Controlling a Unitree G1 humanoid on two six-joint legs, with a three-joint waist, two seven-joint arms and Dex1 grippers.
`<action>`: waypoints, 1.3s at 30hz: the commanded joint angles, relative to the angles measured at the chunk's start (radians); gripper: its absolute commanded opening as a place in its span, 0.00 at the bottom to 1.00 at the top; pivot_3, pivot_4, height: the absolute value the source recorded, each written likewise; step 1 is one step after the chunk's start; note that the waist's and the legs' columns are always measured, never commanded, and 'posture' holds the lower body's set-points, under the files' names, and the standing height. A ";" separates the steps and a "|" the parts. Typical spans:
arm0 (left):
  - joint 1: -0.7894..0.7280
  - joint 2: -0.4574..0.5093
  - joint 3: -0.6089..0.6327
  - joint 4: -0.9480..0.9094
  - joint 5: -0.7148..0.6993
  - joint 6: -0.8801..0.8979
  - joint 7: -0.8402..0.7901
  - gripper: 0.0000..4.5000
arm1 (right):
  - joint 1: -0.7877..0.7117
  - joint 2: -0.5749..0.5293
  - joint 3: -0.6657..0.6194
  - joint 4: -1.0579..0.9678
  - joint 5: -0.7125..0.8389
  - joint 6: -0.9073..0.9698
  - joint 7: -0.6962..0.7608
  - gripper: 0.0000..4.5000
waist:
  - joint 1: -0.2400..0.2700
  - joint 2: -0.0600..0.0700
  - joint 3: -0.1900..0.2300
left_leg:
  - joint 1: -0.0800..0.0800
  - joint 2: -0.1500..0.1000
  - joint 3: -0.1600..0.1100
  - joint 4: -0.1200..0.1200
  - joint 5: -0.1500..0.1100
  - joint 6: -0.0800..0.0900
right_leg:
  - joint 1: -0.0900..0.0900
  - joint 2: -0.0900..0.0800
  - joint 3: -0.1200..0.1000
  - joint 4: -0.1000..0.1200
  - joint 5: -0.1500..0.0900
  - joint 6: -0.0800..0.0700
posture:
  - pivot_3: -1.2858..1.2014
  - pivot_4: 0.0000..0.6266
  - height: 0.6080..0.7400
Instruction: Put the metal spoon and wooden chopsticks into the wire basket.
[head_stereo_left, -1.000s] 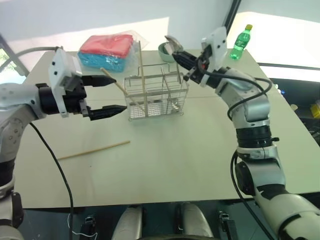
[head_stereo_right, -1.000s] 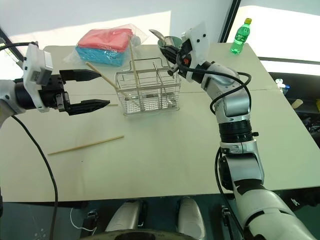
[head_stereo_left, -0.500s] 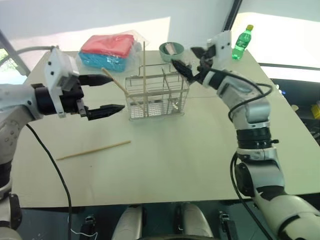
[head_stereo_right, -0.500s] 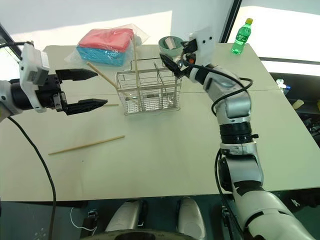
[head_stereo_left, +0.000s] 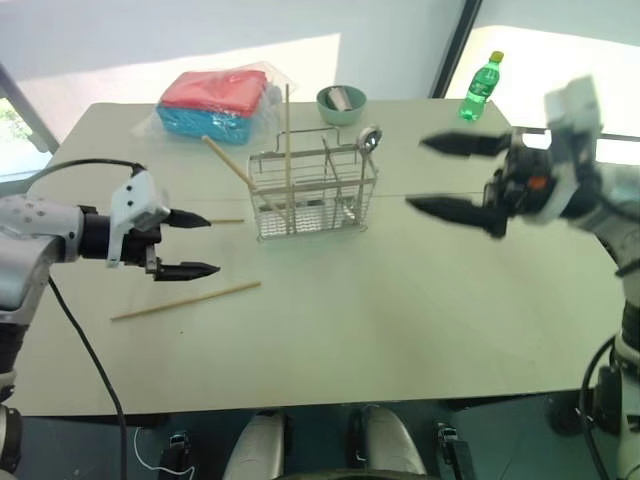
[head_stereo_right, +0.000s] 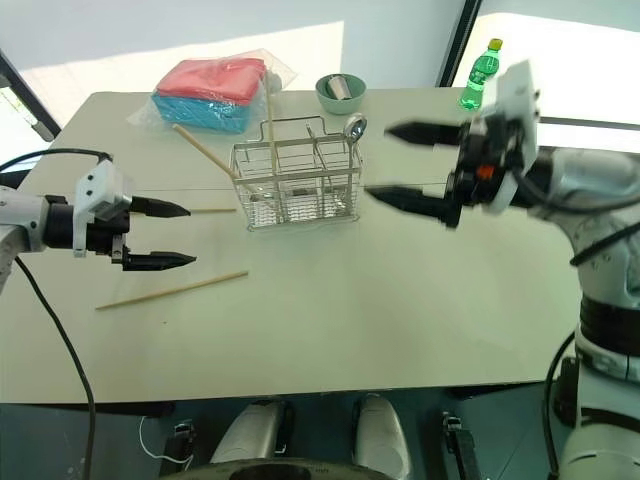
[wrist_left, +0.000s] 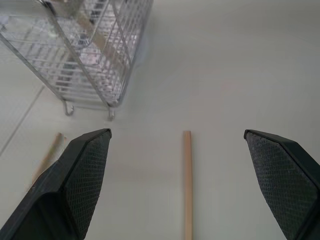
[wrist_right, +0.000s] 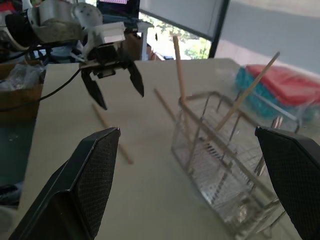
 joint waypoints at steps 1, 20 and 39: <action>-0.003 -0.022 -0.048 0.019 0.058 -0.079 -0.044 1.00 | 0.074 -0.019 -0.070 -0.085 0.041 0.013 -0.040 1.00 | 0.000 0.000 0.000 | 0.000 0.000 0.000 0.000 0.000 0.000 | 0.000 0.000 0.000 0.000 0.000 0.000 | 0.52 0.24 0.45; -0.197 -0.248 -0.308 0.448 0.392 -0.363 -0.114 1.00 | 0.393 -0.034 -0.202 -0.307 0.193 0.066 -0.208 1.00 | 0.023 -0.002 -0.001 | -0.001 0.000 0.000 0.002 -0.001 0.002 | 0.003 -0.001 0.000 -0.006 0.000 0.000 | 0.52 0.24 0.45; -0.208 -0.276 -0.267 0.528 0.446 -0.377 -0.043 0.01 | 0.385 -0.058 -0.143 -0.268 0.167 0.013 -0.201 1.00 | 0.024 -0.001 -0.003 | 0.000 0.000 0.000 0.002 -0.002 0.003 | 0.004 -0.001 -0.001 -0.006 0.000 -0.001 | 0.52 0.24 0.45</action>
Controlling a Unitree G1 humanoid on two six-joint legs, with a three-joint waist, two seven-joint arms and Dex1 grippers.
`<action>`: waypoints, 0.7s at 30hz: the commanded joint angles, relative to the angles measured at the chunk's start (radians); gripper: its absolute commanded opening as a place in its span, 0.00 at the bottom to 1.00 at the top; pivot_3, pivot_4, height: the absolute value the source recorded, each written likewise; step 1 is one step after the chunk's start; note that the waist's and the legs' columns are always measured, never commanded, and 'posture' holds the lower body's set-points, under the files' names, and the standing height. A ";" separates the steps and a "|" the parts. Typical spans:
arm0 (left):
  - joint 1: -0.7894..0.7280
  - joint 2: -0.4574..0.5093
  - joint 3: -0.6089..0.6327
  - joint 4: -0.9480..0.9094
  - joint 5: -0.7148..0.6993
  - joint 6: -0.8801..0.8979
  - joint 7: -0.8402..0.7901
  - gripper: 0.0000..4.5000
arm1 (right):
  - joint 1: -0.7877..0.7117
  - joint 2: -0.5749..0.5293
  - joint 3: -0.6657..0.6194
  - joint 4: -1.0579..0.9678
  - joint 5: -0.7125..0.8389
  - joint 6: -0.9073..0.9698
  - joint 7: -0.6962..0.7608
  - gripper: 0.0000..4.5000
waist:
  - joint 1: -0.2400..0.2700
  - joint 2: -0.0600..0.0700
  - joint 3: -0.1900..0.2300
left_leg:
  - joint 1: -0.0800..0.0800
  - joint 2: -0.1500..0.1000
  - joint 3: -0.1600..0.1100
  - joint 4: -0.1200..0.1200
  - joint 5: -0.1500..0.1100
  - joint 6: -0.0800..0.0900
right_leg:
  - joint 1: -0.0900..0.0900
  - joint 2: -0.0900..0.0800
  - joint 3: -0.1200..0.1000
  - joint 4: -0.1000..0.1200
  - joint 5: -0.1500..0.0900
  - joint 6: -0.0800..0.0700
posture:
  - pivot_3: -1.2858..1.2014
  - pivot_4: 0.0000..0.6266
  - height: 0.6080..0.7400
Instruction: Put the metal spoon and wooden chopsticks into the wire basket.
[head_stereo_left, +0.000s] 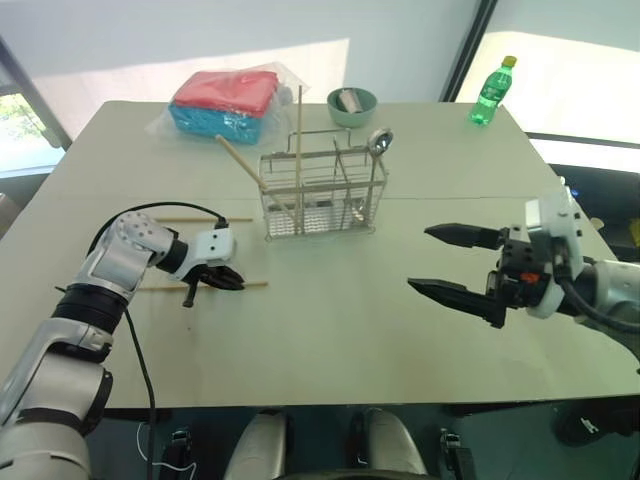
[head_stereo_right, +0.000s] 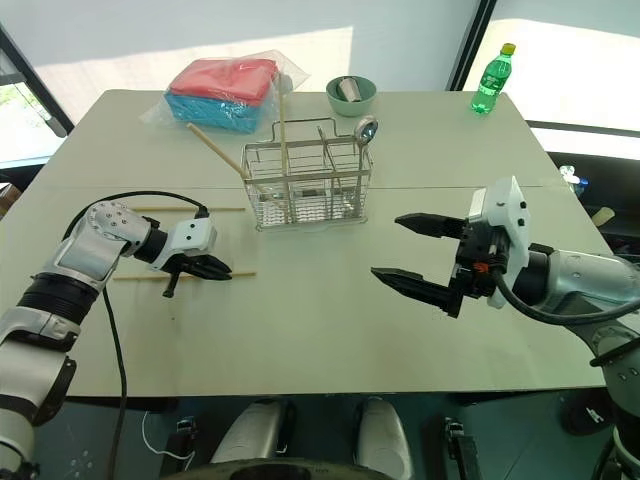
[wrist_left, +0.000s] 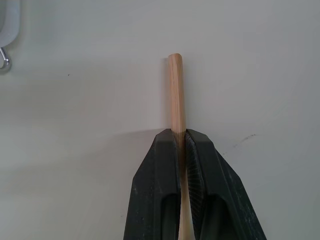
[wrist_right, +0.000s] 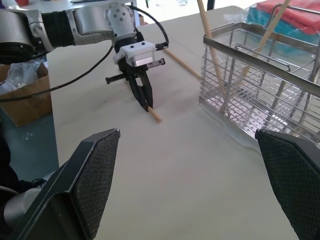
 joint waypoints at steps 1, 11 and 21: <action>0.019 0.019 0.062 0.003 0.004 0.027 0.072 0.01 | -0.010 -0.010 0.004 0.005 -0.014 -0.032 0.008 1.00 | 0.000 0.000 0.000 | 0.000 0.000 0.000 0.000 0.000 0.000 | 0.000 0.000 0.000 0.000 0.000 0.000 | 0.52 0.24 0.45; 0.099 0.154 0.425 -0.316 -0.302 0.320 0.111 0.01 | -0.005 -0.002 0.024 0.029 -0.039 -0.062 0.009 1.00 | 0.000 -0.001 0.001 | -0.002 0.001 0.000 -0.001 0.000 0.000 | -0.002 0.000 0.000 0.000 0.001 0.001 | 0.52 0.24 0.45; -0.258 0.049 0.524 -0.268 -0.429 0.436 0.350 0.01 | -0.045 -0.003 0.054 0.080 -0.057 -0.078 0.021 1.00 | 0.003 -0.003 0.001 | 0.000 0.000 -0.001 0.002 0.000 0.000 | 0.003 0.001 -0.002 -0.001 0.001 0.001 | 0.52 0.24 0.45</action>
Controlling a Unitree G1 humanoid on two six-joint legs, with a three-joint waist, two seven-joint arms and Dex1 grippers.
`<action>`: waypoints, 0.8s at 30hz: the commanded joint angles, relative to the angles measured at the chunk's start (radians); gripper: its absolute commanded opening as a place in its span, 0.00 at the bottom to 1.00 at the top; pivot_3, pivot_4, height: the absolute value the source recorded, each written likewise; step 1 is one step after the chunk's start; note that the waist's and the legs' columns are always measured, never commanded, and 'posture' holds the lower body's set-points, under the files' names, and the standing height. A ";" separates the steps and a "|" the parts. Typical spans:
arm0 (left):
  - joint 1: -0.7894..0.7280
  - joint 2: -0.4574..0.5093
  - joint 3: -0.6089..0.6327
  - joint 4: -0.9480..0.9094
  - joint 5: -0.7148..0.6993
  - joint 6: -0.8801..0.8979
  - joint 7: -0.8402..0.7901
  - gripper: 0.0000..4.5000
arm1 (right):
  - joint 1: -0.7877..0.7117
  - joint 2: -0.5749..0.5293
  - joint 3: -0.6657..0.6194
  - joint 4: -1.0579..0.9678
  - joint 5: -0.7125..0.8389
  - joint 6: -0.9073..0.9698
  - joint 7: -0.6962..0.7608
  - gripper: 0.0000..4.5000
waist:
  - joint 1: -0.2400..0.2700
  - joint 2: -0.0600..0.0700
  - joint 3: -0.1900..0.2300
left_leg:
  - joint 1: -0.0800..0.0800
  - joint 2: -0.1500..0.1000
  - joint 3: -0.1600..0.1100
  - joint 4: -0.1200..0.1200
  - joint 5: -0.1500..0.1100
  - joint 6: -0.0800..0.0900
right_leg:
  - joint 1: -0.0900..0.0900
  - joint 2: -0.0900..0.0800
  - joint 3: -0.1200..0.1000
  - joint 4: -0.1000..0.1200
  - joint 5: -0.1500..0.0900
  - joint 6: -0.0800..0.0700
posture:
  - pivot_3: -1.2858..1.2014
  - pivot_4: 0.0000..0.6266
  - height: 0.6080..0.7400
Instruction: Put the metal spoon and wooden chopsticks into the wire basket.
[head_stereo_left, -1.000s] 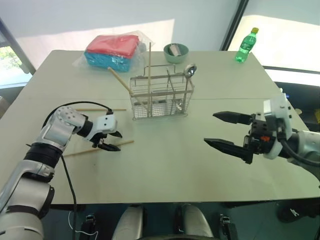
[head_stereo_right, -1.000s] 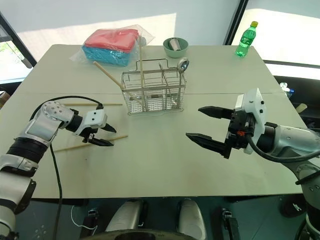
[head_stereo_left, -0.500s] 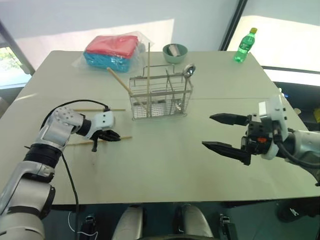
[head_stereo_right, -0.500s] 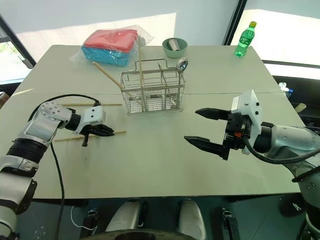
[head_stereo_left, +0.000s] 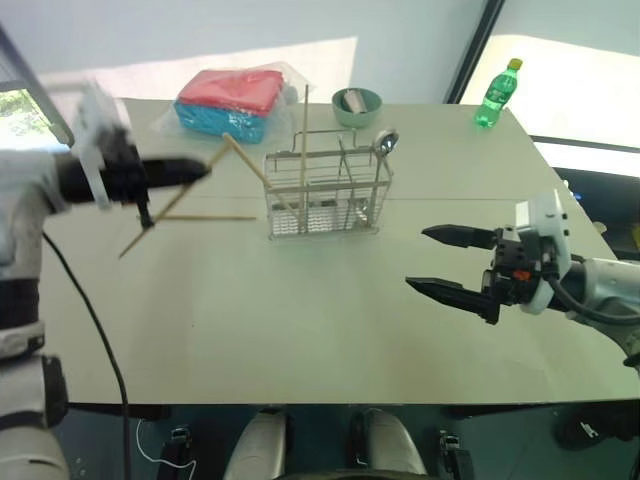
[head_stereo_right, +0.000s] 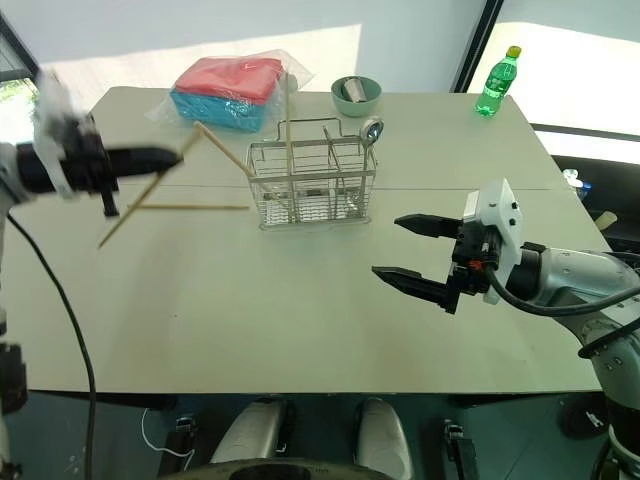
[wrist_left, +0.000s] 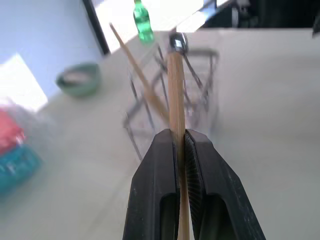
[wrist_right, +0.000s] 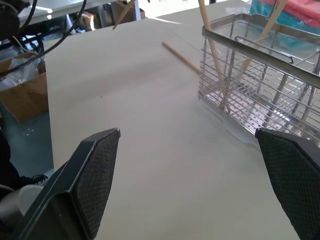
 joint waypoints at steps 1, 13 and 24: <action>-0.142 -0.067 0.012 0.168 0.049 -0.085 0.137 0.01 | -0.033 0.000 -0.005 0.001 -0.005 -0.026 0.000 1.00 | -0.004 0.000 0.000 | 0.000 0.000 0.000 0.000 0.000 0.000 | 0.000 0.000 0.000 0.000 0.000 0.000 | 0.52 0.24 0.45; -0.514 -0.329 0.131 0.698 0.056 -0.374 0.511 0.01 | -0.010 0.020 -0.018 -0.017 0.000 -0.027 -0.032 1.00 | -0.005 -0.003 0.001 | -0.001 -0.001 0.001 -0.001 0.000 0.000 | -0.001 0.000 0.000 0.001 0.003 0.005 | 0.52 0.24 0.45; -0.587 -0.500 0.175 0.820 0.020 -0.448 0.549 0.01 | 0.056 0.048 -0.043 -0.066 0.017 -0.026 -0.093 1.00 | -0.005 -0.005 0.001 | -0.001 -0.001 0.001 0.001 0.000 0.000 | -0.001 -0.001 0.000 0.001 0.004 0.006 | 0.52 0.24 0.45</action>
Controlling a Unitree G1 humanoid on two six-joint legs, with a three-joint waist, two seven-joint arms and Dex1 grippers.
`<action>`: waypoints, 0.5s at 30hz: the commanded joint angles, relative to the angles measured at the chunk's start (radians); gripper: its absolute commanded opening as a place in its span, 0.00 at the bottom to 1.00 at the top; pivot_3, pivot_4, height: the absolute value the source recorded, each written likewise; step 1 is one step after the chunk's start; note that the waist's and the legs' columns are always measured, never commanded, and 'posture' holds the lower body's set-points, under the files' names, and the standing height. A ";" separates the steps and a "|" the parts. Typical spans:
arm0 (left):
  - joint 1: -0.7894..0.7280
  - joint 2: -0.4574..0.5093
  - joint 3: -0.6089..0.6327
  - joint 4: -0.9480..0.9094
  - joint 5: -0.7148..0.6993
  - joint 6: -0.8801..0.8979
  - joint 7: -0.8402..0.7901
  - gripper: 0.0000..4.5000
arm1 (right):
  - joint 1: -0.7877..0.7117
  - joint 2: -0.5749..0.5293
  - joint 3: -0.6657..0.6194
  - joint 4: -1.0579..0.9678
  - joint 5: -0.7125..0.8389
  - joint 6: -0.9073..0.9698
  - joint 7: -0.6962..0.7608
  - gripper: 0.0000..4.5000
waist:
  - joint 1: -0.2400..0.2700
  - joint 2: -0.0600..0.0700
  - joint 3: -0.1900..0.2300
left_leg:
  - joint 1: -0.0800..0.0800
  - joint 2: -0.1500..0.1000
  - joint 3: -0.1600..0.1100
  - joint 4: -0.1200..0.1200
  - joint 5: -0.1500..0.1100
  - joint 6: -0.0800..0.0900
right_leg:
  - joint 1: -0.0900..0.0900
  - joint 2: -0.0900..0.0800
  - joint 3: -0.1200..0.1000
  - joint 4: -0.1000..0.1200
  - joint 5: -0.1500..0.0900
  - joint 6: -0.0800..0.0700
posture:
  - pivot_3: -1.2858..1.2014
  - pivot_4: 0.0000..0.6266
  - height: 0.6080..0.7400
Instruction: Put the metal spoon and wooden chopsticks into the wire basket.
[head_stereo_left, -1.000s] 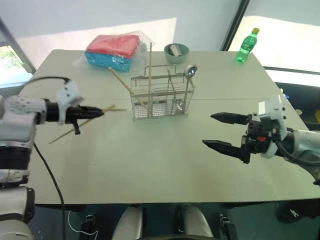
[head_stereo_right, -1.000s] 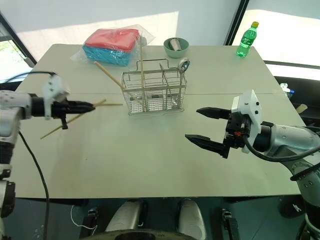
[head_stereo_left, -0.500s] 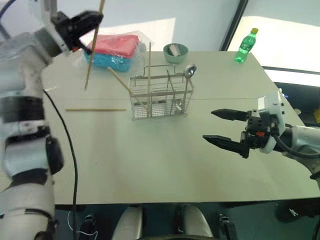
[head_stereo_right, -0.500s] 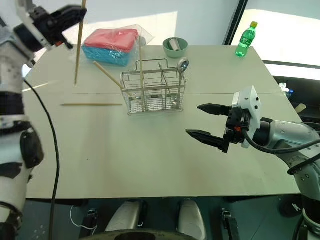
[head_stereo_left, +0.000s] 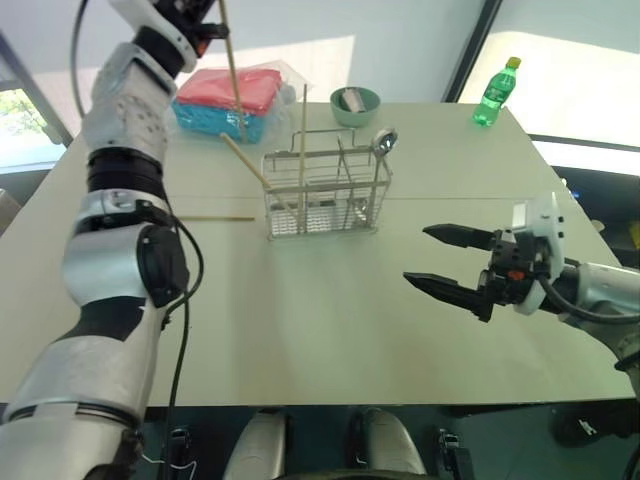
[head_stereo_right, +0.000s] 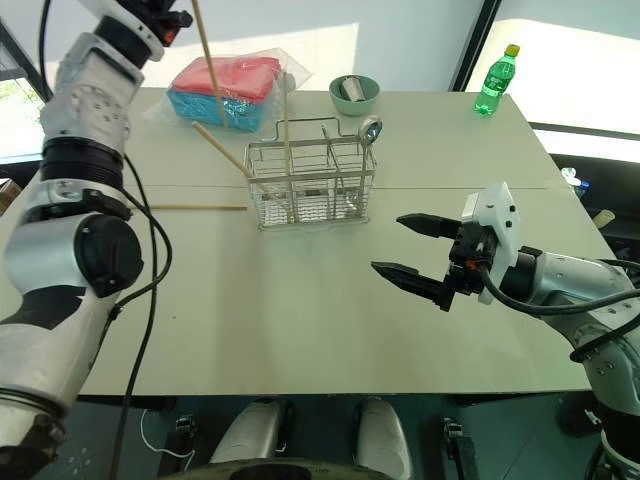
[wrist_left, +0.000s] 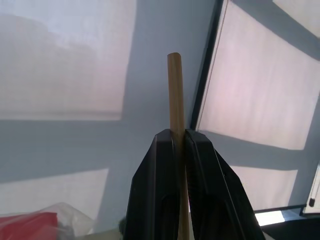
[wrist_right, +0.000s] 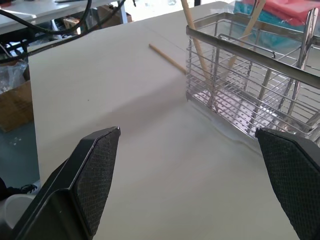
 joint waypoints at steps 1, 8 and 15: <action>-0.047 -0.024 0.004 -0.009 -0.007 -0.035 -0.003 0.01 | 0.007 0.008 -0.040 -0.035 0.025 -0.012 -0.017 1.00 | -0.001 0.000 0.000 | 0.000 0.000 0.000 0.000 0.000 0.000 | 0.000 0.000 0.000 0.000 0.000 0.000 | 0.52 0.24 0.45; 0.049 -0.099 -0.074 -0.045 0.055 -0.094 -0.057 0.01 | -0.004 0.008 -0.059 -0.029 0.055 -0.005 -0.048 1.00 | 0.000 0.000 0.000 | 0.001 0.000 0.001 0.000 0.000 0.000 | 0.001 0.000 0.000 0.000 0.000 0.000 | 0.52 0.24 0.45; 0.174 -0.139 -0.115 -0.105 0.087 -0.117 -0.054 0.01 | -0.018 0.006 -0.059 -0.017 0.060 -0.004 -0.066 1.00 | 0.002 0.001 -0.001 | 0.001 0.000 0.000 0.001 0.000 0.000 | 0.002 0.000 0.000 0.000 0.000 0.000 | 0.52 0.24 0.45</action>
